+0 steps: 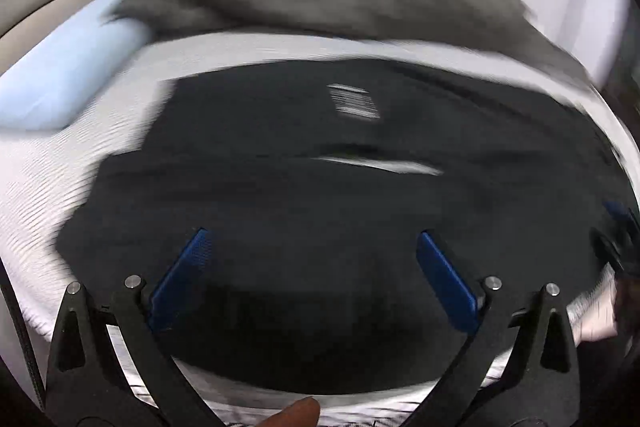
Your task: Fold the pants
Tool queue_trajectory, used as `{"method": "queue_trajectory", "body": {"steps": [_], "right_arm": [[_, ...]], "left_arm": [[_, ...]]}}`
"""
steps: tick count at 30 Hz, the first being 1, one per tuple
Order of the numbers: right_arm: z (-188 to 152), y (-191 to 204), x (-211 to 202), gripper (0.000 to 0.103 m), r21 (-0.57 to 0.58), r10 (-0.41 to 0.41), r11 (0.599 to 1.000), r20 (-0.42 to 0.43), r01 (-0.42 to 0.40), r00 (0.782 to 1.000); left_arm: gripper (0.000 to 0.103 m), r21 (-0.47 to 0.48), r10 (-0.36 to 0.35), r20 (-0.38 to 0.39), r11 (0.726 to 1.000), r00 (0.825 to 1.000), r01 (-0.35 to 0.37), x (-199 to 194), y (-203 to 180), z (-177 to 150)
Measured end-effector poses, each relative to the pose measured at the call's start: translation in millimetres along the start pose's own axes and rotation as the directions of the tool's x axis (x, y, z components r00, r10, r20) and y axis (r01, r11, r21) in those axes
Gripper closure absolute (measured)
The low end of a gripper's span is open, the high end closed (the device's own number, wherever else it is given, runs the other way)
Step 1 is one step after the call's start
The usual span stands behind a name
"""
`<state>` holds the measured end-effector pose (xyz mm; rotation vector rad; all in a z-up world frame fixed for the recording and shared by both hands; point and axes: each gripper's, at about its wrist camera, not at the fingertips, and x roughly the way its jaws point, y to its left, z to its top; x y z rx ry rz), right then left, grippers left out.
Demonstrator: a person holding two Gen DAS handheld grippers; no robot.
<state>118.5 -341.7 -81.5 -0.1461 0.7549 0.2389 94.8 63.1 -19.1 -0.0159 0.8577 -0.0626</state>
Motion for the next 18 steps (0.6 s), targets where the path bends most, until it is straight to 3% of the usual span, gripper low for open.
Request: {"method": "queue_trajectory", "body": {"steps": [2,4,7,9,13,15,18], "right_arm": [[-8,-1,-8,0.003,-0.037,-0.006,0.999,0.008,0.006,1.0],[-20,-12,-22,0.002,-0.079,-0.063,0.995,0.008,0.063,0.998],[-46,-53,-44,0.002,-0.079,-0.175,0.981,-0.006,0.174,0.984],[-62,-88,-56,0.002,-0.031,-0.24,0.97,-0.015,0.239,0.971],[-79,-158,-71,0.0,0.211,-0.309,0.925,-0.066,0.316,0.949],[-73,-165,-81,0.0,0.301,-0.295,0.906,-0.049,0.296,0.954],[-41,-143,-85,0.0,0.282,-0.32,0.909,-0.002,0.307,0.947]], "left_arm": [[0.001,0.077,-0.035,-0.02,0.996,0.999,0.036,9,-35,-6],[0.001,0.123,-0.002,-0.041,0.992,0.999,0.007,23,-57,-10],[0.0,0.089,0.006,-0.108,0.996,0.994,0.004,47,-60,-19],[0.0,0.041,-0.026,-0.106,0.999,0.994,0.031,61,-53,-12],[0.0,0.042,0.02,-0.099,0.999,0.995,-0.015,64,-52,-12],[0.0,0.054,0.032,-0.074,0.998,0.997,-0.028,61,-54,0],[0.0,0.078,-0.024,-0.016,0.997,1.0,0.025,59,-62,33]]}}
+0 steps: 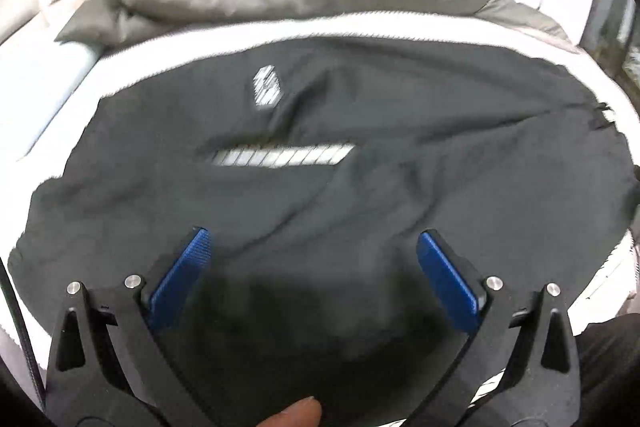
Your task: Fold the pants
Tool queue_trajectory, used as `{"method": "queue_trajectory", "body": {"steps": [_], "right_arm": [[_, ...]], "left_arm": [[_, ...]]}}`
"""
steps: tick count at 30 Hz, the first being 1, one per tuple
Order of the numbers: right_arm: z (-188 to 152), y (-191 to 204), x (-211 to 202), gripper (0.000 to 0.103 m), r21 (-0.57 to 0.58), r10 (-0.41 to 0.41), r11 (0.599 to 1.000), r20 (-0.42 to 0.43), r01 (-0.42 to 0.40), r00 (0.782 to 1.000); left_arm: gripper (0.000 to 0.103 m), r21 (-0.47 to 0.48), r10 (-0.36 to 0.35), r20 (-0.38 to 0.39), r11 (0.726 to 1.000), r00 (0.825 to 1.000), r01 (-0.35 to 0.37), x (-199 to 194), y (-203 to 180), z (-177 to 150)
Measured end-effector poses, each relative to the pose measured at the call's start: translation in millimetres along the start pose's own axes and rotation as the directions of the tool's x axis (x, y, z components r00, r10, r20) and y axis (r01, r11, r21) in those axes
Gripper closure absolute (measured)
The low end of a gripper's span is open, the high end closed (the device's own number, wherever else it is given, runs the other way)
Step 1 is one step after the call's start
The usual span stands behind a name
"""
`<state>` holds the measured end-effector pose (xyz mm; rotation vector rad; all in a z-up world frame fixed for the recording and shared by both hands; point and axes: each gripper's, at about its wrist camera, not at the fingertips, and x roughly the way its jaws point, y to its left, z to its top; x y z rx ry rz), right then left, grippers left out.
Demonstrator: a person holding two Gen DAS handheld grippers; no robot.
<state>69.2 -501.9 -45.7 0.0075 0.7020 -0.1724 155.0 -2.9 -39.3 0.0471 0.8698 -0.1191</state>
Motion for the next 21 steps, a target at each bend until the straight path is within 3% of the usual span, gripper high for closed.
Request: {"method": "queue_trajectory", "body": {"steps": [3,7,10,14,17,21], "right_arm": [[42,48,-3,0.0,-0.053,0.044,0.998,0.049,-0.042,0.998],[94,118,2,0.0,-0.142,0.072,0.988,0.093,-0.059,0.993],[114,158,7,0.0,-0.2,0.098,0.976,0.057,-0.085,0.994],[130,189,6,0.0,-0.235,0.047,0.972,0.103,-0.021,0.994],[148,201,29,0.0,-0.174,0.165,0.973,0.069,-0.151,0.984],[151,254,100,0.0,-0.195,0.272,0.938,-0.092,-0.285,0.958]], "left_arm": [[0.0,0.022,-0.023,0.032,1.0,0.999,0.022,-1,-16,28],[0.0,-0.012,-0.002,-0.02,1.0,1.0,0.001,35,-22,82],[0.0,-0.033,0.061,-0.043,0.998,0.997,-0.062,68,-14,109],[0.0,-0.07,0.135,-0.162,0.986,0.977,-0.148,115,12,109],[0.0,-0.127,0.133,-0.22,0.978,0.966,-0.164,134,30,108],[0.0,-0.117,0.131,-0.222,0.98,0.966,-0.16,139,32,106]]}}
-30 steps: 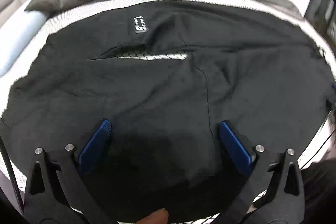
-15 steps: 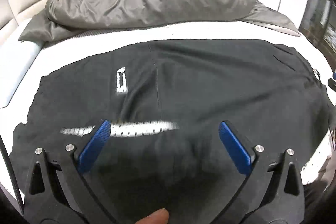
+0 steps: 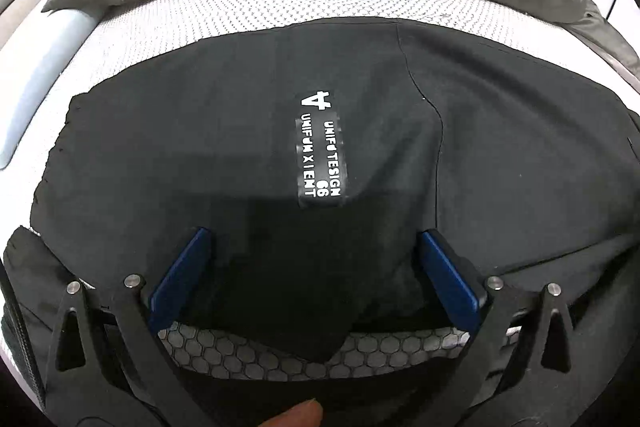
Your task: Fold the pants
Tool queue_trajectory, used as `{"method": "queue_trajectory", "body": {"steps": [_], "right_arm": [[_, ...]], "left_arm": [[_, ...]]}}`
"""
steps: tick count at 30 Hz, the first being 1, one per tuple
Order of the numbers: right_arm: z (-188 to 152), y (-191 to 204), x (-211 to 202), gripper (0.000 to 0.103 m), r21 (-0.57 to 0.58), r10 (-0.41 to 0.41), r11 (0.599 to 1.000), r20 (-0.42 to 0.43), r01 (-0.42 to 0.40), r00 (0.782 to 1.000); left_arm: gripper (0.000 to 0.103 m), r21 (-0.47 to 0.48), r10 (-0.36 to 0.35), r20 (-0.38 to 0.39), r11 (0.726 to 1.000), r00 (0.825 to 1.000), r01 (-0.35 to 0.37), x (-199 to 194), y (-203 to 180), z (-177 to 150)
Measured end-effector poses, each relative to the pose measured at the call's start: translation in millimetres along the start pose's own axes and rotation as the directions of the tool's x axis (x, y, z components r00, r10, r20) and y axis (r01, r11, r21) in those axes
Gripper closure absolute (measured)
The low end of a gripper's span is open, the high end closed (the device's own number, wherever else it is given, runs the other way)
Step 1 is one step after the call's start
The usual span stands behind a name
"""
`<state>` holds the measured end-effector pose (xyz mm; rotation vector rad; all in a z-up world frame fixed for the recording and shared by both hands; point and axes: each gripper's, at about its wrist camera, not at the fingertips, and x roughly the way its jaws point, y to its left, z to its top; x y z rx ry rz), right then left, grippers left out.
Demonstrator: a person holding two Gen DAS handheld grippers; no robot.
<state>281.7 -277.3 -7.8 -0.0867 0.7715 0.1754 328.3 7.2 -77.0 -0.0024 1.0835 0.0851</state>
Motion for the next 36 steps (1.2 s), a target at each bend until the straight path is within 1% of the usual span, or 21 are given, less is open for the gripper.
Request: {"method": "queue_trajectory", "body": {"steps": [1,3,4,6,7,8,9,10,11,12,14,16,18,21,24,26,27,28,32,34,36], "right_arm": [[0,8,18,0.0,-0.023,0.004,1.0,-0.039,-0.005,0.999],[0,23,54,0.0,-0.084,-0.035,0.996,-0.089,0.027,0.995],[-3,26,67,0.001,-0.107,-0.061,0.993,-0.117,0.048,0.991],[-9,26,94,0.001,-0.163,-0.153,0.979,-0.165,0.126,0.974],[-12,17,102,0.001,-0.164,-0.181,0.975,-0.184,0.151,0.966],[-12,9,101,0.001,-0.133,-0.16,0.982,-0.188,0.137,0.969],[-12,-6,98,0.001,-0.089,-0.165,0.985,-0.198,0.15,0.966],[-11,-18,97,0.001,-0.074,-0.222,0.975,-0.191,0.211,0.956],[-12,-35,93,0.001,-0.068,-0.305,0.952,-0.178,0.298,0.936],[-14,-48,92,0.0,-0.045,-0.327,0.945,-0.179,0.324,0.928],[-21,-77,90,0.0,0.069,-0.284,0.951,-0.196,0.302,0.939],[-26,-98,84,0.001,0.191,-0.238,0.943,-0.188,0.273,0.953],[-27,-105,68,0.0,0.25,-0.198,0.94,-0.149,0.231,0.969],[-33,-110,26,0.0,0.329,-0.108,0.937,-0.036,0.114,0.993],[-47,-104,-15,0.0,0.341,-0.059,0.939,0.048,0.04,0.997],[-68,-104,-43,0.0,0.345,-0.043,0.939,0.086,0.011,0.995],[-82,-102,-57,0.0,0.341,-0.03,0.94,0.093,-0.004,0.995],[-95,-102,-70,0.0,0.334,-0.026,0.943,0.096,-0.007,0.995],[-153,-112,-119,0.0,0.303,-0.064,0.953,0.118,0.026,0.991],[-186,-130,-144,0.0,0.318,-0.092,0.947,0.131,0.046,0.987],[-216,-151,-166,0.0,0.357,-0.111,0.933,0.15,0.051,0.982]], "left_arm": [[0.0,0.011,0.006,0.002,1.0,1.0,-0.006,0,-1,-1],[0.0,0.024,0.006,0.006,1.0,1.0,-0.006,1,-1,-5],[0.0,0.025,0.001,0.007,1.0,1.0,-0.001,1,0,-6],[0.0,0.024,-0.006,0.007,1.0,1.0,0.005,2,6,-7],[0.0,0.019,-0.01,0.006,1.0,1.0,0.01,3,12,-7],[0.0,0.012,-0.015,0.006,1.0,1.0,0.015,3,15,-8],[0.0,0.011,-0.017,0.008,1.0,1.0,0.017,2,17,-10],[0.0,0.012,-0.016,0.009,1.0,1.0,0.016,1,18,-12],[0.0,0.016,-0.015,0.012,1.0,1.0,0.015,0,19,-13],[0.0,0.019,-0.013,0.014,1.0,1.0,0.013,1,20,-14],[0.0,0.023,-0.012,0.018,1.0,1.0,0.012,0,21,-15],[0.0,0.017,-0.013,0.028,1.0,1.0,0.013,-2,23,-15],[0.0,-0.006,0.003,0.047,1.0,0.999,-0.003,-12,27,-18],[0.0,-0.044,-0.002,0.088,0.999,0.996,0.006,-36,37,-29],[0.0,-0.07,-0.02,0.17,0.997,0.985,0.032,-75,51,-48],[0.0,-0.112,-0.032,0.216,0.992,0.976,0.057,-98,69,-68],[0.0,-0.135,-0.047,0.224,0.988,0.974,0.079,-107,80,-78],[0.0,-0.167,-0.063,0.228,0.981,0.972,0.103,-115,94,-91],[0.0,-0.28,-0.069,0.24,0.95,0.968,0.137,-139,142,-129],[0.0,-0.326,-0.056,0.258,0.935,0.965,0.142,-149,166,-145],[0.001,-0.381,-0.027,0.261,0.915,0.965,0.129,-154,190,-162]]}}
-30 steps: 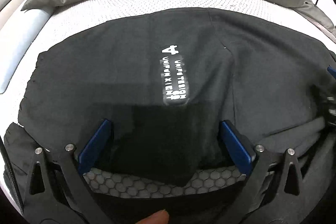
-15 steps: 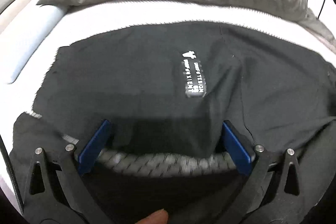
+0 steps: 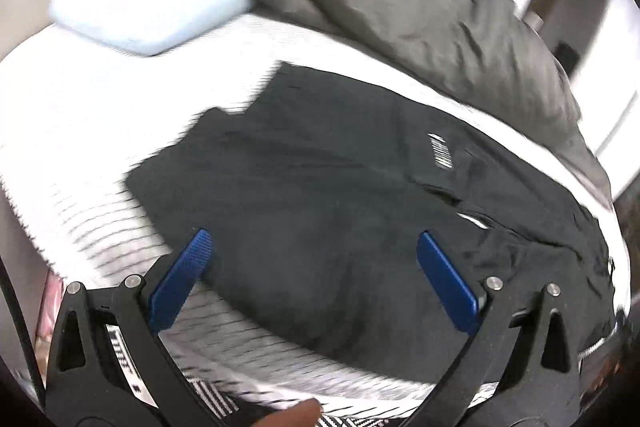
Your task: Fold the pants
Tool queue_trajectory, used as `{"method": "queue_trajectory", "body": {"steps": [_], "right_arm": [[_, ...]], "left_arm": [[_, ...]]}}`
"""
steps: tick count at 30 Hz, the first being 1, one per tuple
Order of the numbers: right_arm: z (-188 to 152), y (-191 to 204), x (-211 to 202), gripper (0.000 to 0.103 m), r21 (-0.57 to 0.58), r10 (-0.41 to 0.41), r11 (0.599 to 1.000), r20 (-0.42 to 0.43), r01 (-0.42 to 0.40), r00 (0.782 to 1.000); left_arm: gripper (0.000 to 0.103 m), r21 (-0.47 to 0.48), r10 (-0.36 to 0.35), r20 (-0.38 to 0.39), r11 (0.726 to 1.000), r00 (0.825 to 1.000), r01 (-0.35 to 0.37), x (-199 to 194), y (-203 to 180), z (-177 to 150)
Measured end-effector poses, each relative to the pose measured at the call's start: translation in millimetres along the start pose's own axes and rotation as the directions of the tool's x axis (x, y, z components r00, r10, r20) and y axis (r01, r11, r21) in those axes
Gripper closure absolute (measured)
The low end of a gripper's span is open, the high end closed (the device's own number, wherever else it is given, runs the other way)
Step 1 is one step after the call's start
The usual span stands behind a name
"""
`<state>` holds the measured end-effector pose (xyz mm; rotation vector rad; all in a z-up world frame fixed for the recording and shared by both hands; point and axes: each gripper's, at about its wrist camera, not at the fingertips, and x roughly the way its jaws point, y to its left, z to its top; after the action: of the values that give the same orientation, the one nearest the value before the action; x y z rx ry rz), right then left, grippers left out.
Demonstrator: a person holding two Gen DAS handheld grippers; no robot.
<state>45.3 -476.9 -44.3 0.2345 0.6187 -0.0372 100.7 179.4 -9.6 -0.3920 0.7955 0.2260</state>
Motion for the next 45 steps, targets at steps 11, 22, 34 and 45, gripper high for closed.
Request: {"method": "queue_trajectory", "body": {"steps": [11,22,34,45], "right_arm": [[-54,-109,-28,0.016,0.37,0.078,0.925,0.035,-0.085,0.996],[-32,-104,2,0.054,0.412,0.125,0.901,0.049,-0.134,0.991],[-19,-111,-16,0.089,0.409,0.162,0.883,0.195,-0.23,0.967],[-19,-108,-4,0.088,0.408,0.128,0.896,0.142,-0.176,0.982]], "left_arm": [[0.019,-0.17,-0.148,-0.118,0.977,0.982,0.127,6,73,-39],[0.021,-0.198,-0.172,-0.135,0.97,0.976,0.144,13,87,-56],[0.021,-0.242,-0.209,-0.116,0.954,0.971,0.177,13,82,-57],[0.045,-0.315,-0.285,-0.052,0.914,0.957,0.255,8,88,-49]]}}
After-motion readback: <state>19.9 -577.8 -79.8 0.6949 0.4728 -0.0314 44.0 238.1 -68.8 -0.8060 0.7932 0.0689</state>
